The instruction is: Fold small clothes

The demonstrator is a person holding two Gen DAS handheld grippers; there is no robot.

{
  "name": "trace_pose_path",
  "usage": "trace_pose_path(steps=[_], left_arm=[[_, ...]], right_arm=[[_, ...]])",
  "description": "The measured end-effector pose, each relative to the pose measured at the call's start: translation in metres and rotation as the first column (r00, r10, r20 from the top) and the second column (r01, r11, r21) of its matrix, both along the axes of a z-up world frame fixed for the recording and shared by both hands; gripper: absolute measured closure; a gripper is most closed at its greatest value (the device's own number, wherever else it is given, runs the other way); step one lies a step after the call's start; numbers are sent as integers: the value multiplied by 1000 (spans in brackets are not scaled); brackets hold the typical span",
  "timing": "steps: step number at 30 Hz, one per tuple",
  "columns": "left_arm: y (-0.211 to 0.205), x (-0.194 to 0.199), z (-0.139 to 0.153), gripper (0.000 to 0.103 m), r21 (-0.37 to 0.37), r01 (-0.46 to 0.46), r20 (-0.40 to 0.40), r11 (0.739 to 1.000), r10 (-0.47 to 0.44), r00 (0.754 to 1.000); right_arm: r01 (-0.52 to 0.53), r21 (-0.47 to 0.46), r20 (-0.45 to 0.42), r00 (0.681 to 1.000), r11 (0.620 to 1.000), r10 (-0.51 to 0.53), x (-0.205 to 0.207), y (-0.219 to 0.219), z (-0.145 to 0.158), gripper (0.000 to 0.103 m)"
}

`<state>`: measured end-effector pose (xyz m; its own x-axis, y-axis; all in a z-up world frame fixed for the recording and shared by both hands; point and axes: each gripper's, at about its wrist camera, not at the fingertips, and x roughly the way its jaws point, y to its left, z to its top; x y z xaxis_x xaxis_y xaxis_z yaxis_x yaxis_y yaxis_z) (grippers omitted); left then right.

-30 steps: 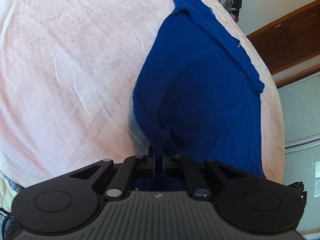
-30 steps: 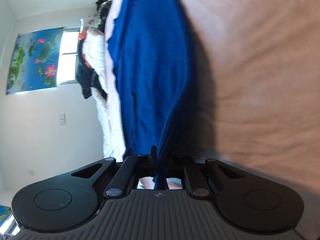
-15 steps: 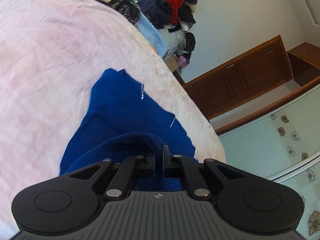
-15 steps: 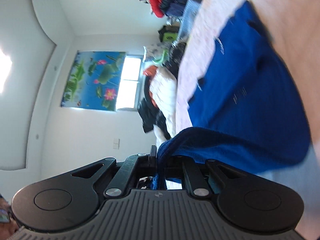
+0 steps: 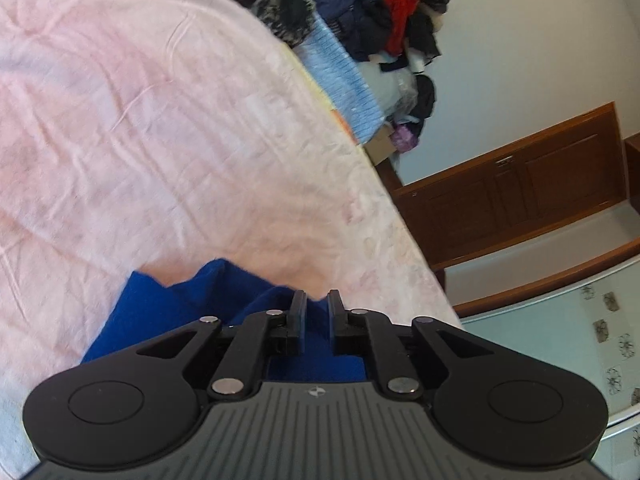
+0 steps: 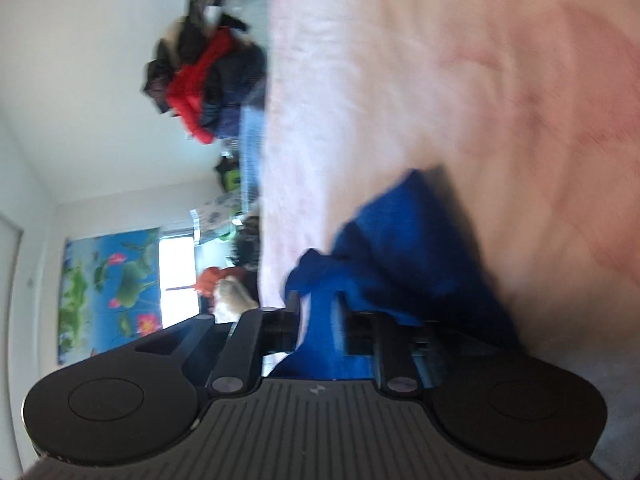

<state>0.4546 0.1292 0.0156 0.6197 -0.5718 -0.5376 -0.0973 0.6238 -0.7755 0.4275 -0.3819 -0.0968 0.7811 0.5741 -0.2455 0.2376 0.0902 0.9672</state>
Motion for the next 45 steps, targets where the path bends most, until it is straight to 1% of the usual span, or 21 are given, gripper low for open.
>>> trace_pose_path(steps=[1, 2, 4, 7, 12, 14, 16, 17, 20, 22, 24, 27, 30, 32, 34, 35, 36, 39, 41, 42, 45], left_arm=[[5, -7, 11, 85, 26, -7, 51, 1000, 6, 999], [5, -15, 22, 84, 84, -27, 101, 996, 18, 995], [-9, -27, 39, 76, 265, -59, 191, 962, 8, 982], [-47, -43, 40, 75, 488, -21, 261, 872, -124, 957], [-130, -46, 3, 75, 704, 136, 186, 697, -366, 912], [-147, -33, -18, 75, 747, 191, 94, 636, -386, 918], [-144, -17, -33, 73, 771, 174, 59, 612, -342, 938], [-136, -7, -36, 73, 759, 154, 59, 633, -302, 951], [-90, 15, -34, 74, 658, 30, 96, 753, -124, 988], [-57, 17, -32, 75, 540, -56, 91, 840, 8, 996], [-34, 5, -26, 73, 431, -94, 86, 898, 63, 994], [-25, -38, -18, 59, 417, -105, 95, 903, 71, 993], [-37, -97, -11, 48, 446, -86, 176, 891, 7, 984], [-51, -129, -14, 46, 518, -88, 214, 851, -29, 976], [-62, -145, -26, 46, 601, -64, 188, 797, -63, 980], [-62, -148, -35, 46, 617, -50, 157, 785, -61, 986], [-59, -150, -42, 46, 624, -43, 124, 780, -44, 991], [-45, -169, -40, 46, 576, -59, 121, 815, -14, 993], [-37, -185, -34, 46, 555, -68, 105, 829, 11, 994], [-33, -195, -31, 45, 542, -88, 112, 836, 32, 993], [-19, -218, -34, 30, 478, -165, 74, 863, 147, 986]], right_arm=[[9, -21, 29, 1000, 1000, -8, -2, -2, 7, 39], [9, -52, 54, 999, 999, -7, -4, -4, 15, 35], [-28, -99, 97, 995, 995, 37, -1, -4, 30, 36], [-95, -187, 112, 987, 978, 117, 13, 8, 47, 36], [-188, -317, 35, 977, 930, 209, 36, 44, 44, 36], [-204, -350, -20, 977, 914, 210, 40, 50, 35, 36], [-190, -366, -42, 981, 911, 188, 38, 45, 26, 42], [-168, -346, -37, 985, 923, 166, 33, 40, 24, 47], [-112, -284, -14, 994, 952, 112, 19, 21, 17, 47], [-101, -310, -7, 995, 945, 104, 11, 14, 21, 44], [-103, -345, 20, 993, 933, 116, -1, 13, 33, 40], [-134, -351, 91, 980, 927, 176, -31, 18, 51, 37], [-204, -386, 113, 957, 900, 266, -64, 32, 61, 34], [-232, -475, 83, 948, 849, 306, -81, 43, 63, 33], [-275, -556, -9, 946, 785, 325, -91, 49, 53, 31], [-285, -554, -58, 950, 782, 305, -94, 47, 44, 37], [-261, -538, -47, 959, 802, 280, -101, 42, 42, 43], [-228, -528, -35, 968, 818, 247, -125, 29, 58, 40], [-174, -565, 6, 977, 806, 214, -146, 22, 70, 26], [-157, -573, 8, 980, 804, 197, -157, 18, 72, 24], [-150, -583, -32, 986, 799, 162, -181, 8, 66, 26]])
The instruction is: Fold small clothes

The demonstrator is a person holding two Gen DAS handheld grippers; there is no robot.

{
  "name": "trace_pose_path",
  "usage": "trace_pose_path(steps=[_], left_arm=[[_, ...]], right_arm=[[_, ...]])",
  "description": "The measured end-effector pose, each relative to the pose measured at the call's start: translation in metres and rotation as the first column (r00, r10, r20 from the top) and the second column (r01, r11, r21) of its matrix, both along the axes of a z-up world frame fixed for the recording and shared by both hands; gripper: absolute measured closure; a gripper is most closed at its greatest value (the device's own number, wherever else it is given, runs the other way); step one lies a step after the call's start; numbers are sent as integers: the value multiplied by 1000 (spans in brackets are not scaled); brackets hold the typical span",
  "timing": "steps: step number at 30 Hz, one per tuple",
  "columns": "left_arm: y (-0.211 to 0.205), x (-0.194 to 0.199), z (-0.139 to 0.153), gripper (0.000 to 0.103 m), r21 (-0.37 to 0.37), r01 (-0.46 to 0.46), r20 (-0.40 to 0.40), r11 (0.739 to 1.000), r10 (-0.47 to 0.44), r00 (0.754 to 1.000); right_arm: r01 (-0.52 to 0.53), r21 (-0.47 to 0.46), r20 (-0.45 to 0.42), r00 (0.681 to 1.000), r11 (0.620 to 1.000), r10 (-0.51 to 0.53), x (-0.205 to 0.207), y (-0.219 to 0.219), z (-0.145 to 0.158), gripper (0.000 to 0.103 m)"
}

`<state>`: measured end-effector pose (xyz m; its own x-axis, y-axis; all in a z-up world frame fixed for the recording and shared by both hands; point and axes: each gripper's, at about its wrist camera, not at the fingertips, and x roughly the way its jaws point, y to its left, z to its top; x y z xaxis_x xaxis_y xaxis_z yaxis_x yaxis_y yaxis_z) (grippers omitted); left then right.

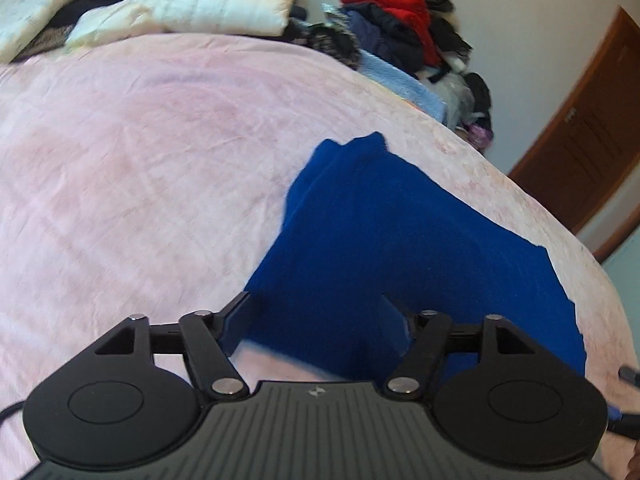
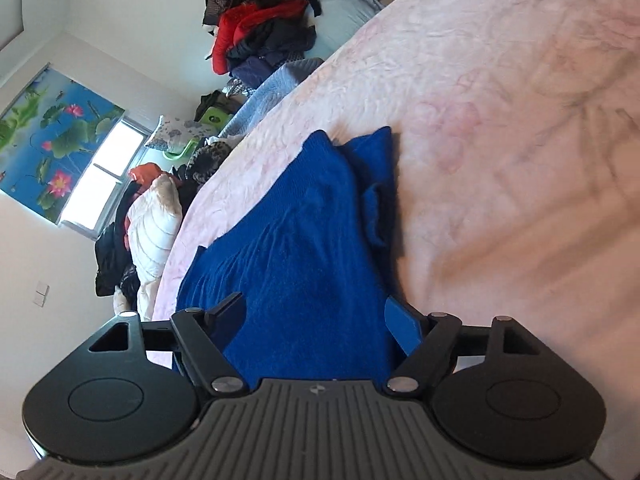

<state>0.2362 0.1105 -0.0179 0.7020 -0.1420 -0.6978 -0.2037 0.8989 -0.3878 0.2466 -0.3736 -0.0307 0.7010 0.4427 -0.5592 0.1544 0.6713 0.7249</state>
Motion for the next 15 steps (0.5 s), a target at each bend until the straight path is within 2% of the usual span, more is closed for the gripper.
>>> trace_pose_path(steps=[2, 3, 6, 7, 9, 10, 13, 14, 15], left_arm=[[9, -8, -12, 30, -75, -90, -60, 993, 86, 994], [11, -13, -14, 29, -102, -116, -39, 988, 112, 993], [6, -11, -12, 28, -116, -159, -57, 981, 153, 987], [5, -7, -12, 28, -152, -156, -65, 976, 148, 987], [6, 1, -19, 27, -269, -165, -82, 949, 148, 986], [6, 2, -20, 25, -293, -192, -83, 937, 175, 981], [8, 10, -24, 25, -352, -232, -96, 907, 212, 973], [8, 12, -23, 25, -351, -245, -103, 904, 223, 969], [6, 16, -22, 37, -327, -259, -114, 909, 234, 966]], right_arm=[[19, -36, -56, 998, 999, -20, -6, 1, -10, 26], [26, -39, -68, 997, 999, -29, -8, 4, -15, 26], [31, 3, -45, 999, 1000, -31, -12, 14, -22, 24], [18, 37, -49, 999, 999, -16, -9, 20, -23, 26], [-11, 99, -76, 997, 995, 19, -1, 30, -26, 30], [-11, 116, -86, 996, 993, 21, 0, 33, -28, 34], [39, 186, -84, 996, 982, -23, 1, 36, -38, 34], [62, 189, -91, 995, 980, -45, 2, 36, -41, 45], [87, 172, -107, 992, 981, -69, 4, 36, -43, 53]])
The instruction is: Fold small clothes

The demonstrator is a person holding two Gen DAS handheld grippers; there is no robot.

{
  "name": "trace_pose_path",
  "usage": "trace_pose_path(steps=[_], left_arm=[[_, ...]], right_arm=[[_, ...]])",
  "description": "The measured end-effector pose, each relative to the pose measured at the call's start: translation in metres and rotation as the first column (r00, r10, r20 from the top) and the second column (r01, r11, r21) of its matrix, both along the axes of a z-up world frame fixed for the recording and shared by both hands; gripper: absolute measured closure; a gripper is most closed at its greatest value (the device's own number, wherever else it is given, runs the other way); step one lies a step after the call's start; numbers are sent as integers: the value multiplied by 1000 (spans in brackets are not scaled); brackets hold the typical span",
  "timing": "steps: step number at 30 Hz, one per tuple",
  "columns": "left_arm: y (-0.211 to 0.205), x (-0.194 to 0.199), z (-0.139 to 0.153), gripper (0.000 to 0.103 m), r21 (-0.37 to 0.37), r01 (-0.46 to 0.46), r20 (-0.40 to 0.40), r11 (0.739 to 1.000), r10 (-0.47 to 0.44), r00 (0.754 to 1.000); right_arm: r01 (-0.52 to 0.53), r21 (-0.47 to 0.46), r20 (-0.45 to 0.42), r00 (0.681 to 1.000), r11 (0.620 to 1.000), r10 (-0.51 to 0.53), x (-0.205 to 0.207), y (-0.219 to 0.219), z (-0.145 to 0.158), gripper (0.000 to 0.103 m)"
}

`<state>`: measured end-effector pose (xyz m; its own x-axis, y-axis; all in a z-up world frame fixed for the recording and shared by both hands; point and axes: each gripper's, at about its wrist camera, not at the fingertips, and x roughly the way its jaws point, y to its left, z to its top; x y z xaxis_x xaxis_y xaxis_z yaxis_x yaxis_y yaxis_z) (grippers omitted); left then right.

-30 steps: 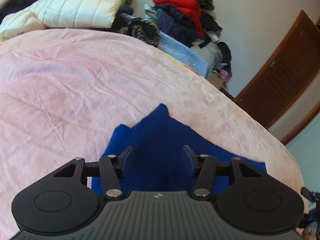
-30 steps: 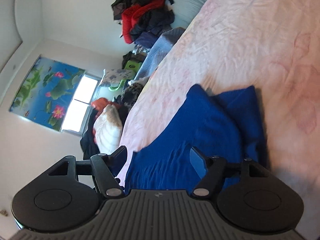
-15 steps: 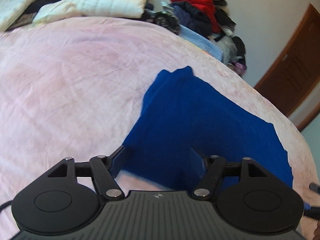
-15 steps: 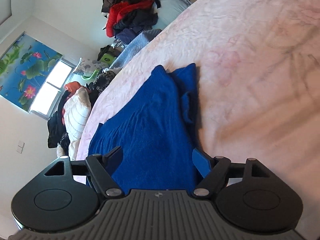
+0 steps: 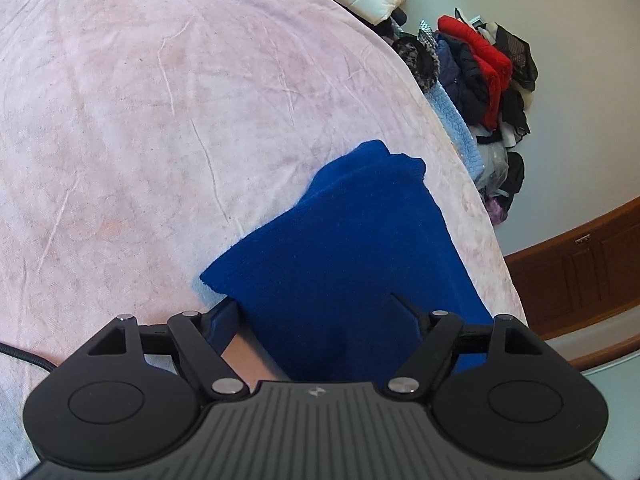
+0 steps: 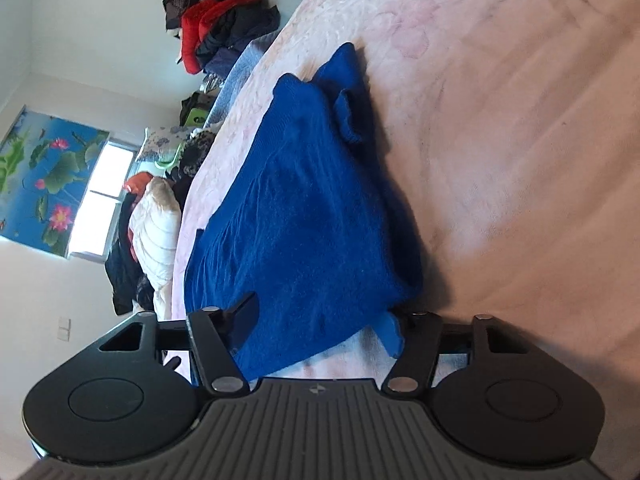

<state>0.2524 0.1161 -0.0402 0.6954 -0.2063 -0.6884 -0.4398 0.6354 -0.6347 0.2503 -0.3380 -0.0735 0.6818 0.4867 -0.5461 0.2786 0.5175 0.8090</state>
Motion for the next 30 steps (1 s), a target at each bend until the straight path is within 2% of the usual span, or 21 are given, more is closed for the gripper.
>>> trace_pose_path(steps=[1, 2, 3, 4, 6, 9, 12, 14, 15, 16, 17, 20, 21, 24, 26, 27, 28, 29, 30], left_arm=[[-2, 4, 1, 65, 45, -6, -33, 999, 8, 999], [-5, 7, 2, 76, 95, -5, -68, 995, 12, 998], [-5, 10, 2, 88, 120, 0, -81, 993, 10, 997], [-3, 10, 0, 96, 135, 10, -88, 991, 2, 996], [-2, 9, 1, 97, 170, 36, -88, 985, -21, 996], [-8, 5, 8, 98, 263, 100, -92, 960, -79, 993], [-12, 7, 3, 98, 327, 141, -82, 934, -121, 989], [-18, 9, 6, 98, 374, 179, -91, 910, -156, 983], [-21, 9, 7, 97, 395, 192, -91, 898, -170, 981], [-20, 6, 8, 96, 398, 195, -83, 896, -177, 981], [-18, 3, 9, 96, 388, 199, -77, 900, -184, 980], [-9, -12, 18, 88, 413, 178, -61, 893, -168, 984], [-9, -17, 24, 85, 453, 151, -51, 878, -144, 988], [-21, -19, 45, 84, 601, 80, -2, 795, -98, 995], [-39, -10, 54, 77, 642, 101, 33, 760, -159, 987], [-52, -2, 56, 64, 657, 127, 37, 744, -200, 979], [-64, 6, 54, 42, 674, 148, 33, 724, -230, 973], [-75, 13, 50, 33, 692, 160, 25, 704, -244, 969], [-86, 20, 44, 30, 709, 176, 12, 682, -262, 965]], right_arm=[[15, -28, -25, 1000, 1000, -16, 2, 0, -2, 75], [22, -42, -31, 999, 999, -23, 2, 0, -4, 90], [25, -50, -16, 1000, 998, -26, 0, 1, -4, 93], [23, -73, -4, 1000, 997, -23, -2, 3, -2, 97], [26, -122, 10, 1000, 992, -25, -6, 5, 3, 97], [28, -144, 28, 999, 989, -24, -13, -1, 10, 98], [38, -80, 2, 999, 996, -38, -12, -14, -7, 99], [11, -39, -14, 1000, 999, -12, -11, -15, -8, 99], [-5, -42, -23, 1000, 999, 4, -11, -13, -6, 96], [-16, -51, -20, 1000, 999, 15, -12, -12, -3, 83], [-23, -63, -13, 1000, 998, 23, -14, -11, 2, 79], [49, -132, 52, 998, 990, -42, -24, -22, 25, 62], [70, -167, 87, 995, 983, -56, -22, -26, 35, 62], [66, -251, 157, 987, 966, -26, 4, -23, 64, 61], [-7, -271, 174, 983, 963, 56, 37, -8, 76, 57], [-50, -280, 182, 978, 959, 104, 56, 1, 78, 53], [-82, -285, 185, 973, 955, 139, 72, 11, 77, 41], [-108, -299, 183, 969, 948, 168, 87, 22, 75, 35], [-134, -342, 162, 967, 930, 199, 102, 34, 71, 34]])
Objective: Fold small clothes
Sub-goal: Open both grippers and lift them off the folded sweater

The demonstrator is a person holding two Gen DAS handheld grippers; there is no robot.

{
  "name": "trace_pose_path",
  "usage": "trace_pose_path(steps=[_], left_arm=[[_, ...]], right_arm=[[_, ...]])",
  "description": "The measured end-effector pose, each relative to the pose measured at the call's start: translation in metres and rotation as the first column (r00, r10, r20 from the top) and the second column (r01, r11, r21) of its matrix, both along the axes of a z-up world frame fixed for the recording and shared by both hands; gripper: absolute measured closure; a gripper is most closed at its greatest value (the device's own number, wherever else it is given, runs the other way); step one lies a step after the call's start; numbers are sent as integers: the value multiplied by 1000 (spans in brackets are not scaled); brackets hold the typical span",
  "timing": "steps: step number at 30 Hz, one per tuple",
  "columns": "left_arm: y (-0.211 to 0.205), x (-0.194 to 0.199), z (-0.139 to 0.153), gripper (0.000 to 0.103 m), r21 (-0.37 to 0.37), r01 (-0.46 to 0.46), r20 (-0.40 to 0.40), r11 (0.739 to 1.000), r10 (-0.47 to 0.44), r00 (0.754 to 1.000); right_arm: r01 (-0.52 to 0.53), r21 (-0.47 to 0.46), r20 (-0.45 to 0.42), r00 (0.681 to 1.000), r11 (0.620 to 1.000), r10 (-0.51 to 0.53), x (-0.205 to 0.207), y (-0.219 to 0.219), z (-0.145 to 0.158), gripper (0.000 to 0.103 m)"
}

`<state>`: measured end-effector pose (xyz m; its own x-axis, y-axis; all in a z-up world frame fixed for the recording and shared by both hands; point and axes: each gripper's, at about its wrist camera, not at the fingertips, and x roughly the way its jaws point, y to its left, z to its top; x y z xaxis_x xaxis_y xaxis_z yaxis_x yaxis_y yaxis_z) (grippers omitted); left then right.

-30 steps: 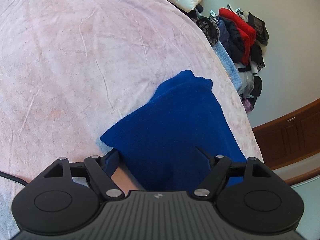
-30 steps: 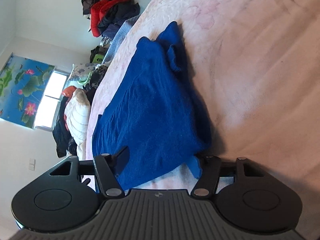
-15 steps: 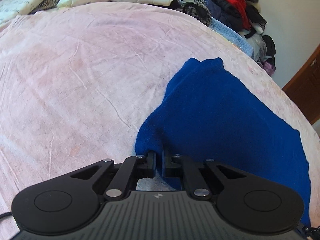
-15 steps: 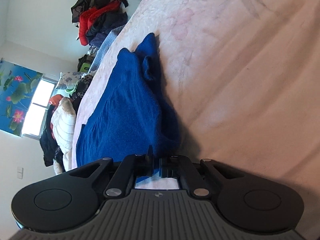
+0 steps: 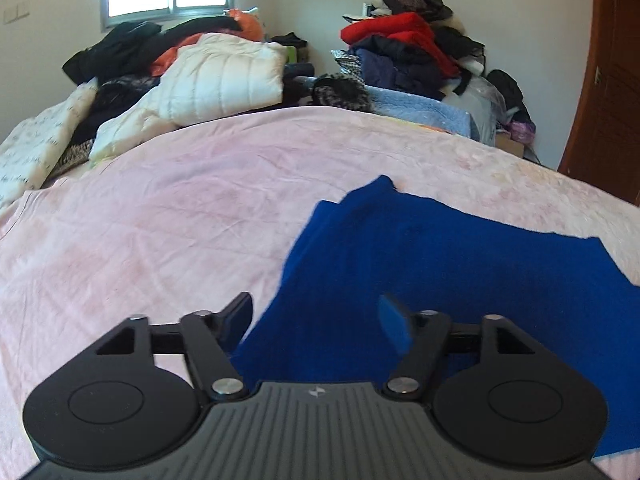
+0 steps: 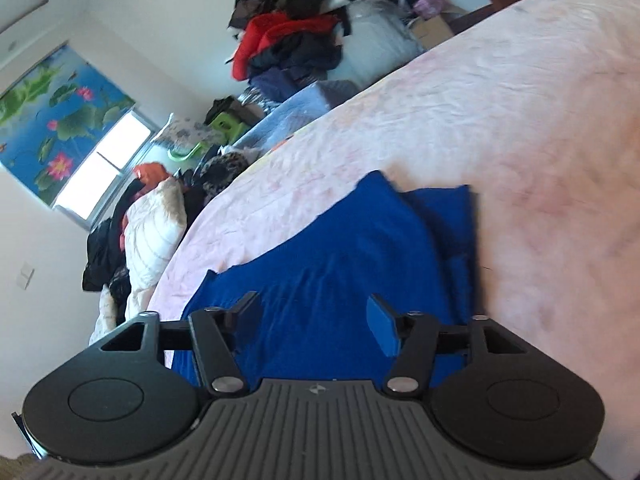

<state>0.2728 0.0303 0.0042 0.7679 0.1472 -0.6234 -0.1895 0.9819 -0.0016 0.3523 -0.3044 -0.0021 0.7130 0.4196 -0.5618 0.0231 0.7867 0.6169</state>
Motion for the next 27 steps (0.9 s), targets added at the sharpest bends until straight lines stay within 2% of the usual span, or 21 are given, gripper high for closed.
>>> trace_pose_path(steps=[2, 4, 5, 6, 9, 12, 16, 19, 21, 22, 23, 27], left_arm=[[-15, 12, -13, 31, 42, 27, -43, 999, -25, 999], [-16, 22, -32, 30, 15, 44, -125, 999, -42, 991], [-13, 25, -40, 29, -8, 36, -154, 999, -37, 987], [-10, 20, -45, 29, -25, 33, -122, 999, -35, 992], [-12, 14, -48, 29, 0, 54, -106, 999, -54, 993], [-11, 15, -45, 29, -14, 54, -118, 998, -56, 991], [-11, 14, -45, 29, -11, 65, -116, 998, -66, 991], [-11, 14, -44, 29, -10, 66, -117, 998, -67, 991], [-11, 14, -44, 29, -11, 67, -119, 998, -68, 991], [-10, 14, -43, 29, -15, 68, -120, 998, -69, 990], [-8, 13, -42, 29, -23, 68, -118, 997, -70, 991], [10, -5, -31, 30, -105, 14, -96, 994, -25, 995]], right_arm=[[-22, -118, -66, 998, 993, 14, 21, 19, -11, 35], [-60, -212, -127, 991, 976, 33, 29, 31, -26, 38], [-68, -247, -99, 994, 967, 45, 25, 35, -31, 42], [-79, -260, -74, 995, 962, 62, 21, 35, -33, 41], [-75, -248, -63, 996, 966, 61, 15, 35, -34, 41], [-23, -252, -89, 996, 968, 0, 9, 37, -22, 40], [-61, -272, 3, 998, 960, 64, -26, 58, -3, 34], [-110, -314, -10, 994, 943, 112, -46, 71, -12, 32], [-131, -367, -72, 991, 921, 112, -49, 76, -29, 32], [-124, -378, -32, 992, 917, 121, -55, 75, -34, 33], [-133, -377, -14, 990, 917, 138, -59, 75, -36, 27], [-145, -364, 22, 986, 920, 164, -66, 75, -38, 22]])
